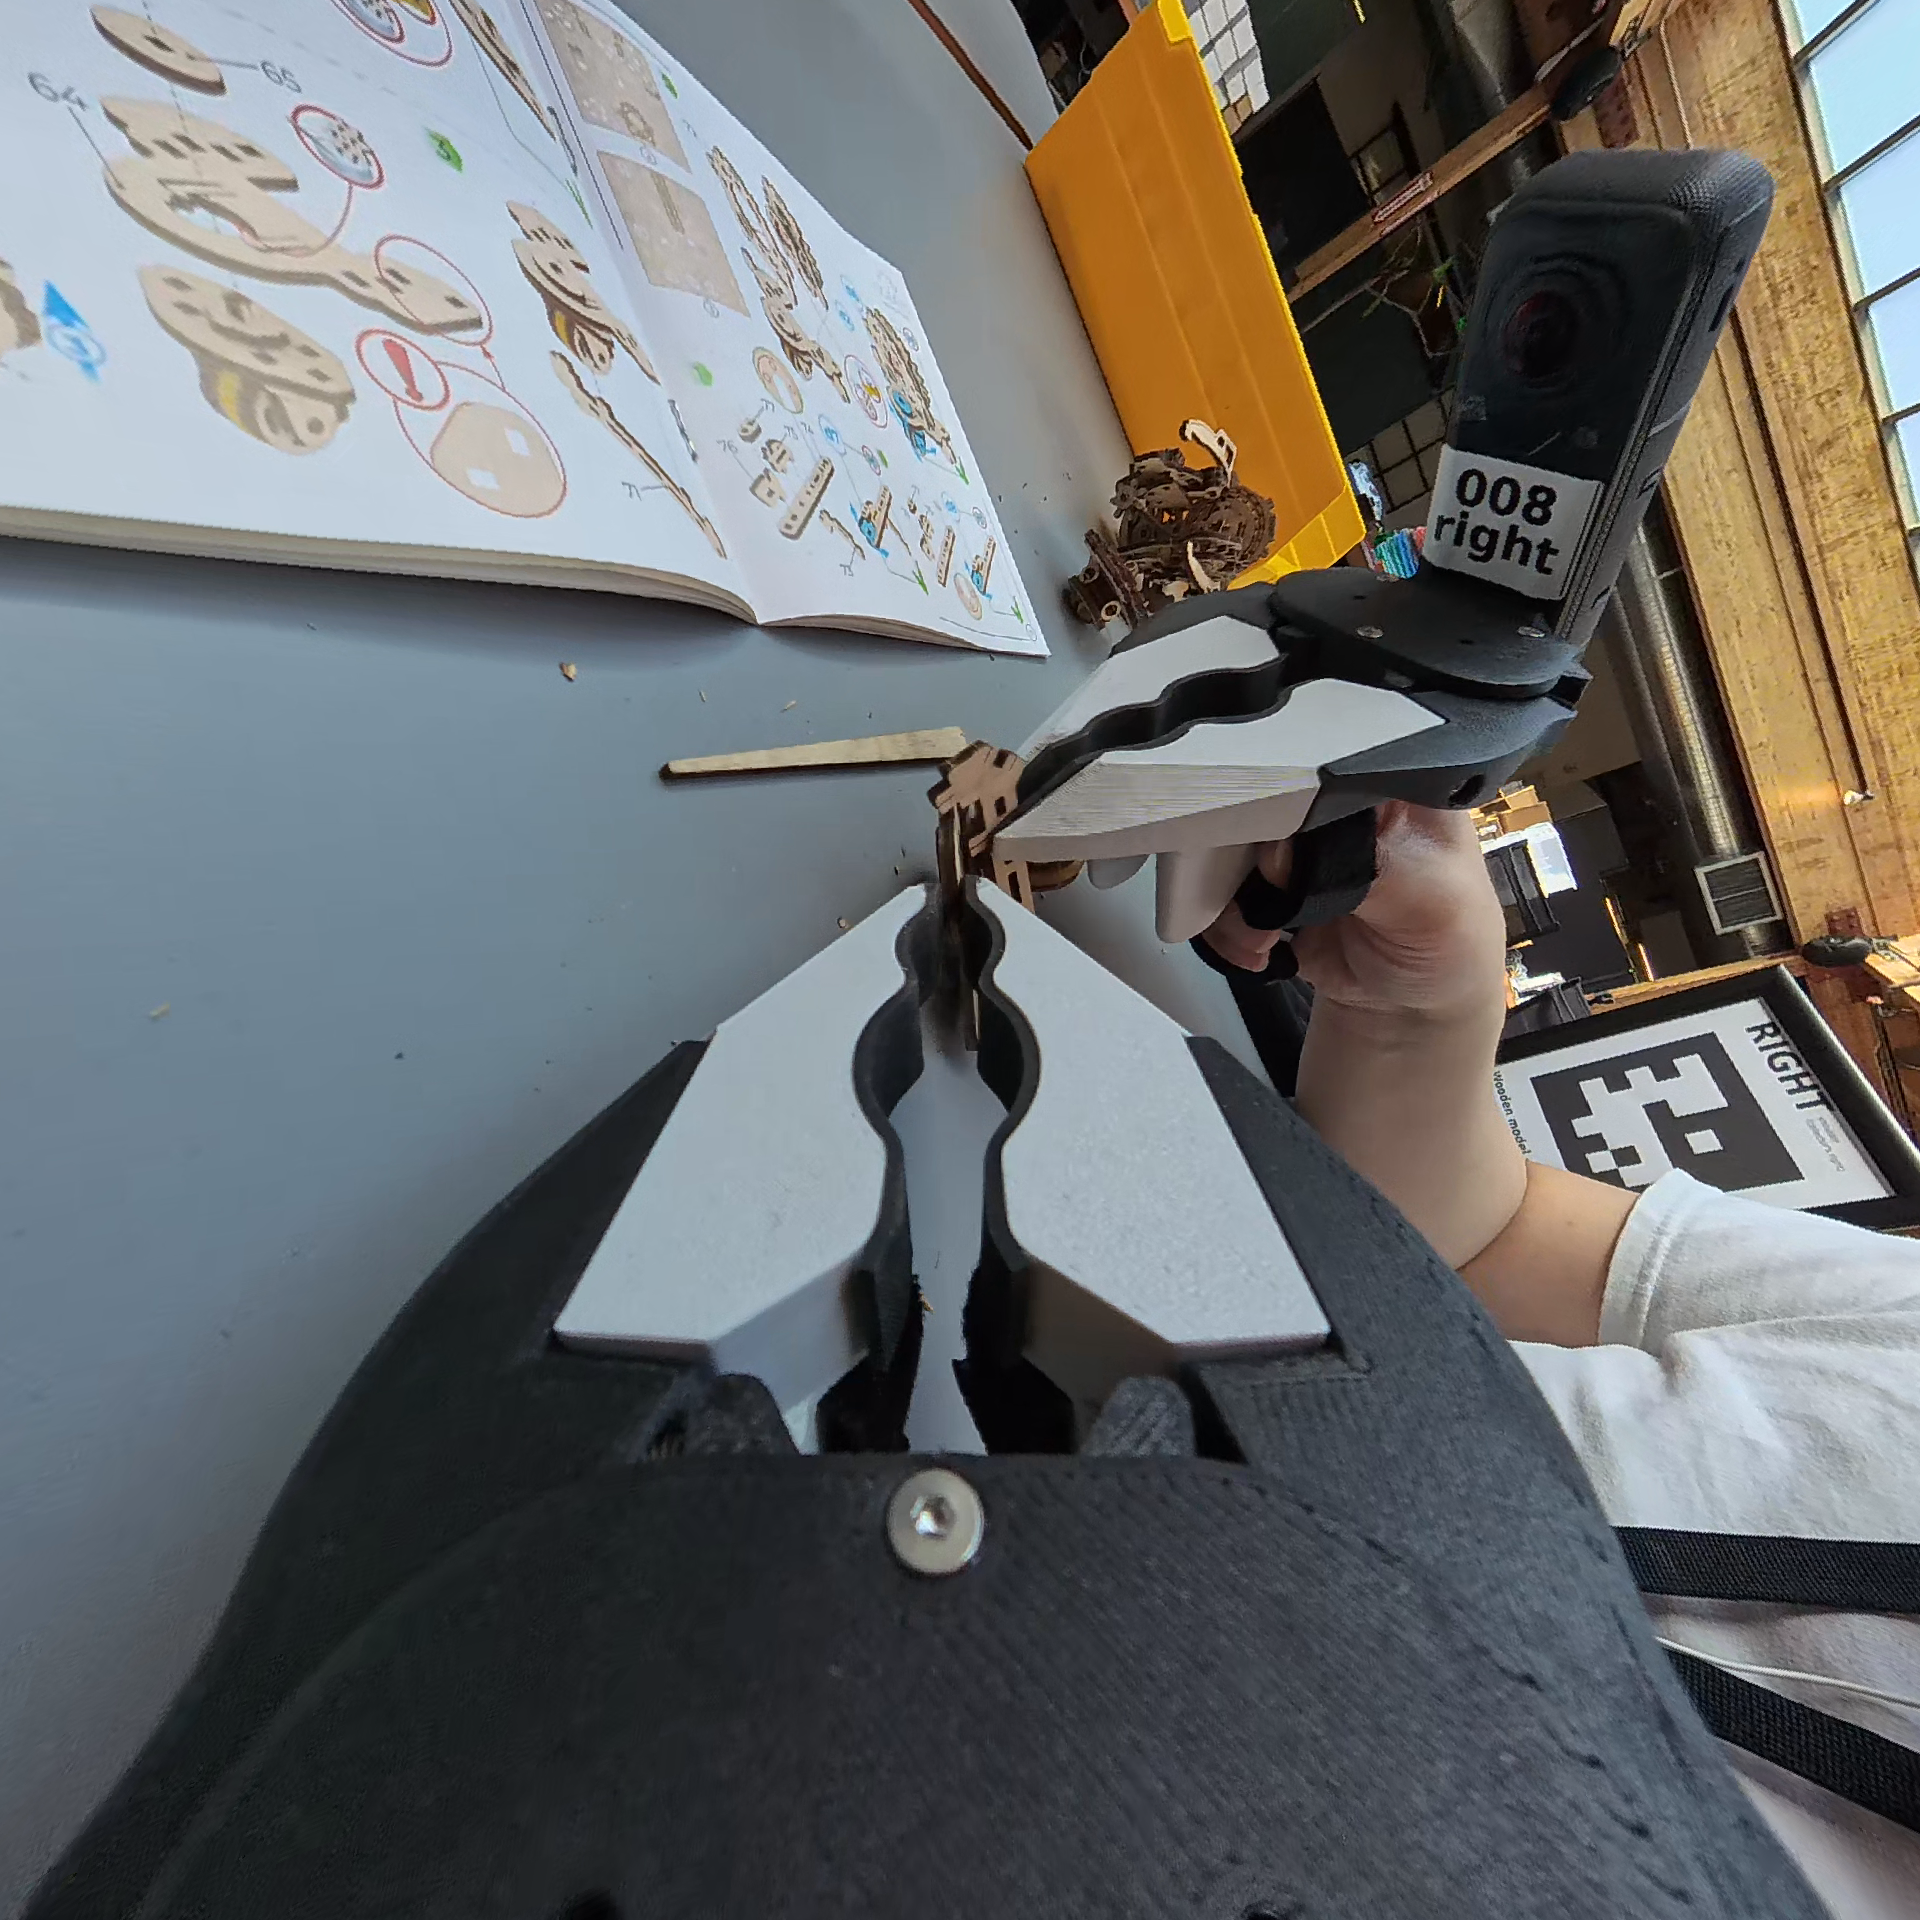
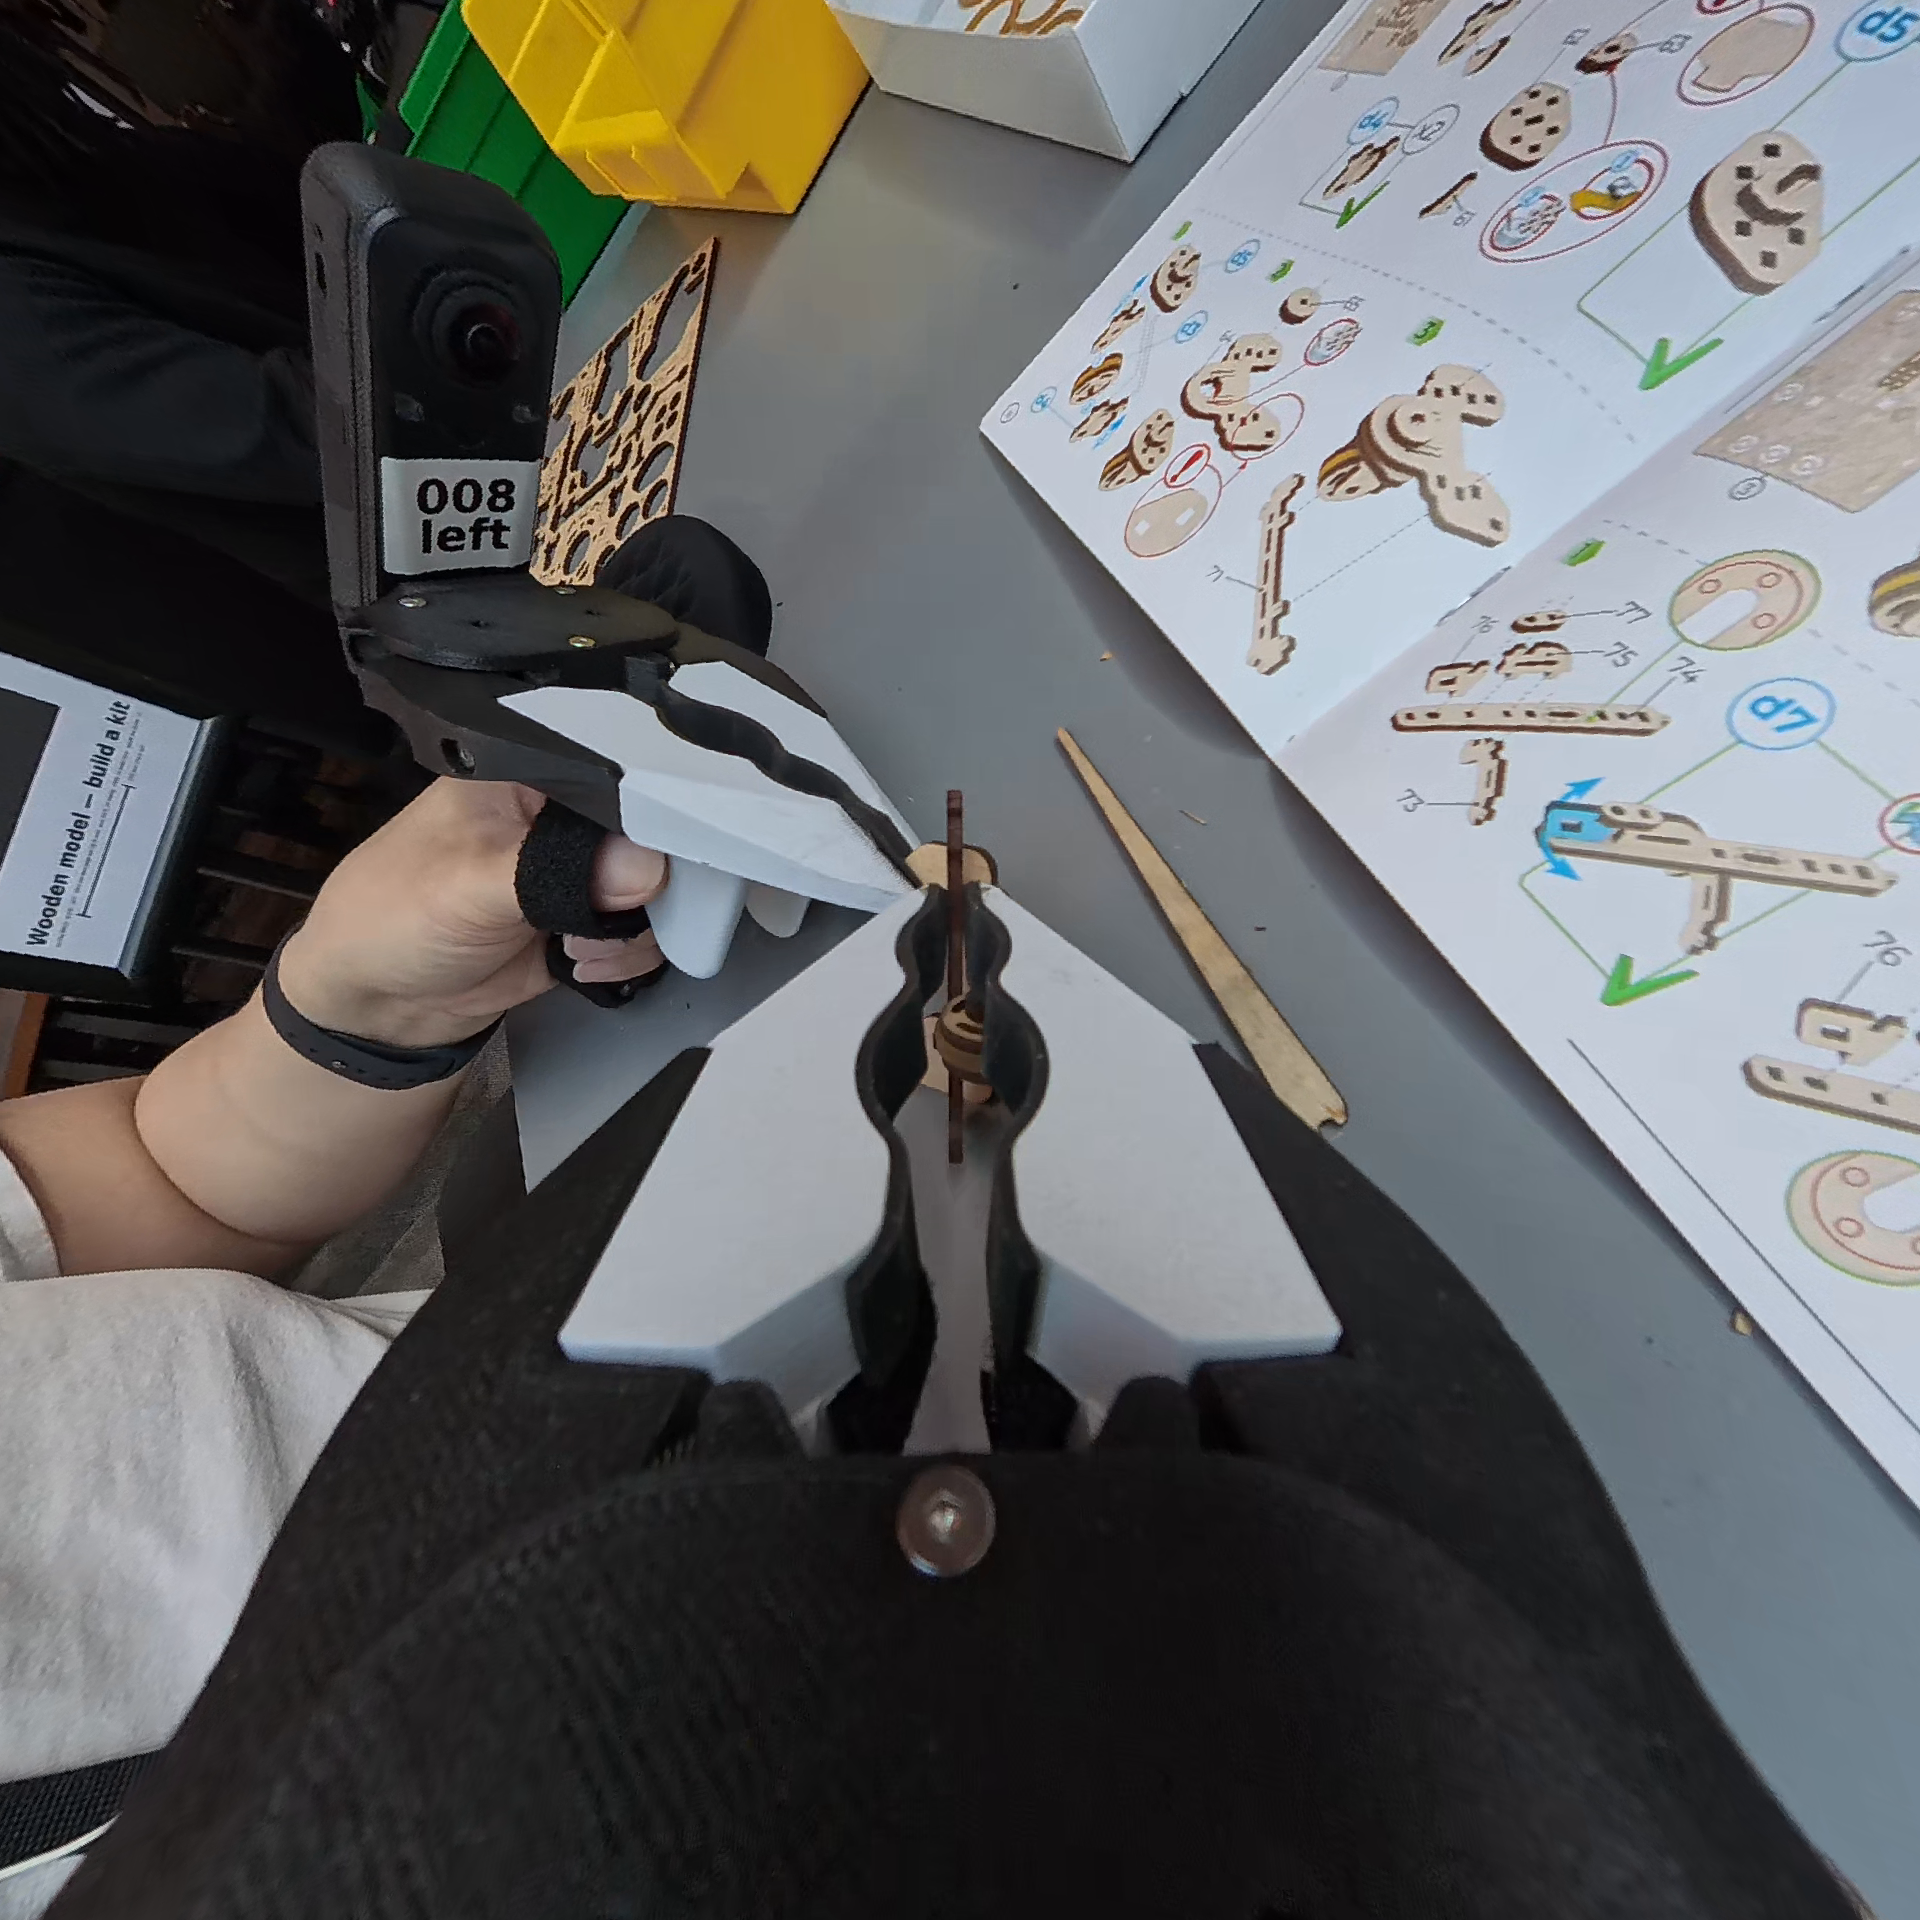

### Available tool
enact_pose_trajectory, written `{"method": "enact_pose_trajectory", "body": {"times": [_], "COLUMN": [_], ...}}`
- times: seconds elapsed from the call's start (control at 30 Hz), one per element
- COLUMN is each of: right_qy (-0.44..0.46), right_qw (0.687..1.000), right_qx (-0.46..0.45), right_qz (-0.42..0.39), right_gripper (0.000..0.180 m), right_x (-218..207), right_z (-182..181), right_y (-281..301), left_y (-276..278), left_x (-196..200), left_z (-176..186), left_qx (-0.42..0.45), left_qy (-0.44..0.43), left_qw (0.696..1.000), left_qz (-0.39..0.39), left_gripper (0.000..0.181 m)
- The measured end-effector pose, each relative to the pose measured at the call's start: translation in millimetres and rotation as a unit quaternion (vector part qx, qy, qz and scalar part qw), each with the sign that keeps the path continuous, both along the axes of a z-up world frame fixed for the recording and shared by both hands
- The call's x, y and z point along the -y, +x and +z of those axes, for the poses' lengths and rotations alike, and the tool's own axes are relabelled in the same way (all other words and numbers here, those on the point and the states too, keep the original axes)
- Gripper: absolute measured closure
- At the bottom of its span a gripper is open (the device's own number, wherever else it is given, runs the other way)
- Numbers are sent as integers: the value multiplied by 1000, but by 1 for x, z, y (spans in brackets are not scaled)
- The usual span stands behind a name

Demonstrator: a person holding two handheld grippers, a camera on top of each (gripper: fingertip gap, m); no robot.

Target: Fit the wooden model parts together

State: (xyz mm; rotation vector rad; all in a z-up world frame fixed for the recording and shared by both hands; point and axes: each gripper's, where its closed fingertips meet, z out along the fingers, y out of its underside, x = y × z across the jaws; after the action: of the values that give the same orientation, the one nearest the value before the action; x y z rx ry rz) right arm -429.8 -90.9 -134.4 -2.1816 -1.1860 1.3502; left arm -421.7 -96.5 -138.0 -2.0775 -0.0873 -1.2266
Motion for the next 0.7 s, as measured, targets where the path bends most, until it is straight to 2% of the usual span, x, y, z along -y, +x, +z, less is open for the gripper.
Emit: {"method": "enact_pose_trajectory", "body": {"times": [0.23, 0.37, 0.43, 0.57, 0.7], "right_qy": [24, 123, 199, 366, 550], "right_qw": [999, 991, 977, 921, 822], "right_qx": [-21, -50, -77, -134, -147], "right_qz": [-3, 13, 20, 19, 2], "right_gripper": [178, 178, 178, 178, 178], "right_x": [2, 7, 12, 30, 48], "right_z": [12, 31, 45, 81, 103], "right_y": [1, 1, 2, 8, 16], "left_y": [0, 0, 1, 5, 7], "left_x": [2, 4, 7, 20, 33], "left_z": [10, 27, 43, 76, 101], "left_qx": [12, 17, 9, -33, -43], "left_qy": [28, 83, 142, 278, 363], "left_qw": [999, 996, 989, 959, 928], "left_qz": [9, 26, 31, 45, 66], "left_gripper": [180, 180, 180, 180, 181]}}
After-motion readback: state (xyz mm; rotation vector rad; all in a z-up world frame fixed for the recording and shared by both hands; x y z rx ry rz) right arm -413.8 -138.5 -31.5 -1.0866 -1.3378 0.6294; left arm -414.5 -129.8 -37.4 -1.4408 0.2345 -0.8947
